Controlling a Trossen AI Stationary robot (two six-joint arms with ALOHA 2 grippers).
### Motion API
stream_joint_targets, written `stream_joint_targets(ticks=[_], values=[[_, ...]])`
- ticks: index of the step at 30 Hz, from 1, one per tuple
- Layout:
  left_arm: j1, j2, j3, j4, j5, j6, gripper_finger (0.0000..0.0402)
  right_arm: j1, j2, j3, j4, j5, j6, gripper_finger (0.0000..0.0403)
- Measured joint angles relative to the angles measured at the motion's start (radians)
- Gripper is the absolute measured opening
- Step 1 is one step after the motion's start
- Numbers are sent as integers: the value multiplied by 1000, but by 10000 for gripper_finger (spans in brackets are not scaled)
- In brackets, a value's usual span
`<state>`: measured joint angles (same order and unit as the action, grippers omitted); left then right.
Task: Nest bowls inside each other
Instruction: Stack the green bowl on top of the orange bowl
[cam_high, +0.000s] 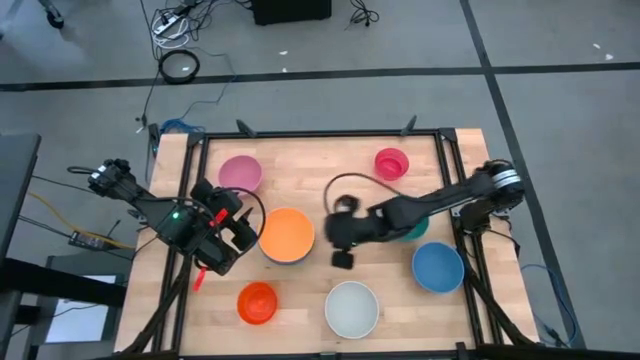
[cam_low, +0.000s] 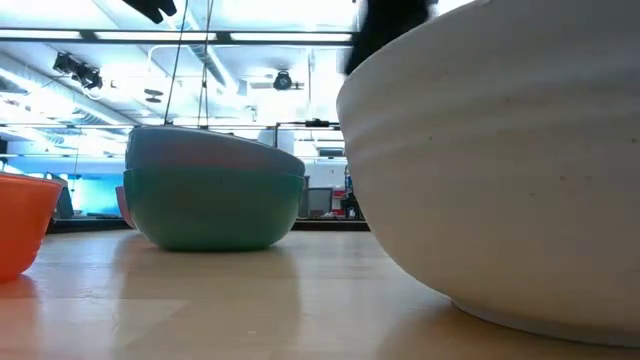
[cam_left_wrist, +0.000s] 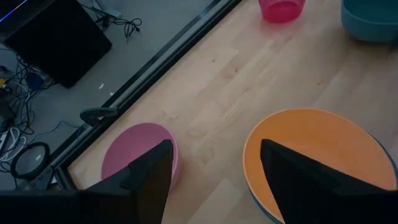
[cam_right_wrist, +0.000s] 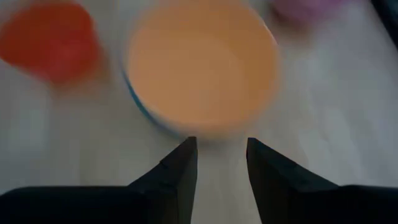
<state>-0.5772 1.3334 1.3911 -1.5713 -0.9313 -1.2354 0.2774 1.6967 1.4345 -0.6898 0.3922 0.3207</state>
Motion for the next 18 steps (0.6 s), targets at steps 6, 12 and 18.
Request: stream_joint_targets(ticks=[6,12,18], values=[[0,0,0,0,-1,0,250,60,-88,0,-471,-46,415,121],[0,0,0,0,-1,0,250,118,-80,-2,-710,-149,556,117],[0,0,0,1,-1,-6,250,119,-80,-2,-755,-123,592,116]])
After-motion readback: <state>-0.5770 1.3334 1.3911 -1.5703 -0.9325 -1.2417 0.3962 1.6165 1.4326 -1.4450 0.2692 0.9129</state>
